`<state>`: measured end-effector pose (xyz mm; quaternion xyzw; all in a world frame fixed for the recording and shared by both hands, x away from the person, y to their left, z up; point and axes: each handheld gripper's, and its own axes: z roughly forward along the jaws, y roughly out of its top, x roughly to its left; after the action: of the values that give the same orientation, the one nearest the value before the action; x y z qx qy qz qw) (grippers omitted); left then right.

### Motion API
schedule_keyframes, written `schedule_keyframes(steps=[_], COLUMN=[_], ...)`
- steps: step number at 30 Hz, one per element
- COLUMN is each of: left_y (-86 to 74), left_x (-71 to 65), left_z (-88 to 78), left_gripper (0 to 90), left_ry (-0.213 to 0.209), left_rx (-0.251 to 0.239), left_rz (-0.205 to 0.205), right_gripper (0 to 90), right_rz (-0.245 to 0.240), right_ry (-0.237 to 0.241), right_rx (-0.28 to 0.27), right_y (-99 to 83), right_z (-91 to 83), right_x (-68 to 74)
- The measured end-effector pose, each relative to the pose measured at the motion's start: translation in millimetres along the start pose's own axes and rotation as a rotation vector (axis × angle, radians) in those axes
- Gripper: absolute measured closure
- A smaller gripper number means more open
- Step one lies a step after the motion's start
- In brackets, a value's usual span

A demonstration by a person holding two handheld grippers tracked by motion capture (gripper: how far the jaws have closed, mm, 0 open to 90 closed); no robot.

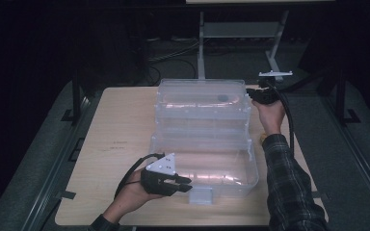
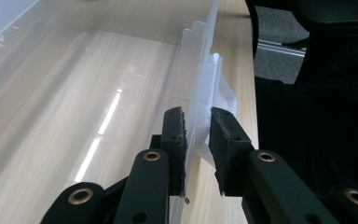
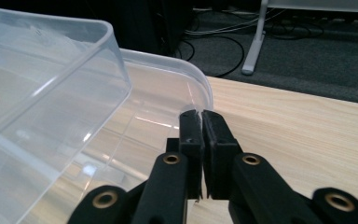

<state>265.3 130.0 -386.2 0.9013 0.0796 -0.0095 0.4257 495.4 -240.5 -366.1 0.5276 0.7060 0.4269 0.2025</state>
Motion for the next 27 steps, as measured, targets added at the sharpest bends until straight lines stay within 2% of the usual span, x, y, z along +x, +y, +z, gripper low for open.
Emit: schedule_keyframes(steps=[3, 8, 10, 16, 20, 27], left_y=[-0.1, -0.4, -0.7, -0.6, -0.5, -0.5], left_x=[0.1, 0.4, 0.2, -0.1, 0.6, 1.1], left_z=[-0.1, 0.0, 0.4, 0.1, 0.2, 0.5], left_gripper=[75.7, 75.5, 75.3, 75.0, 75.0, 75.2], left_ry=[-0.001, -0.001, -0.002, 0.003, -0.001, -0.011], left_rx=[0.0, -0.003, -0.008, 0.001, 0.001, -0.002], left_rz=[0.0, -0.003, -0.008, -0.004, -0.009, -0.025], right_gripper=[76.5, 60.4, 56.5, 53.0, 53.4, 47.3], right_rz=[0.0, 0.009, 0.006, -0.015, -0.02, -0.046], right_ry=[0.003, -0.006, -0.012, -0.042, -0.022, -0.035], right_rx=[0.013, -0.011, -0.015, -0.026, -0.009, -0.014], right_y=[-0.6, 1.9, 3.3, 5.3, 3.3, -2.1], right_z=[0.9, -3.9, -7.3, -22.9, -33.0, -50.9], right_x=[-0.5, -1.5, -1.9, -4.3, -8.4, -15.3])
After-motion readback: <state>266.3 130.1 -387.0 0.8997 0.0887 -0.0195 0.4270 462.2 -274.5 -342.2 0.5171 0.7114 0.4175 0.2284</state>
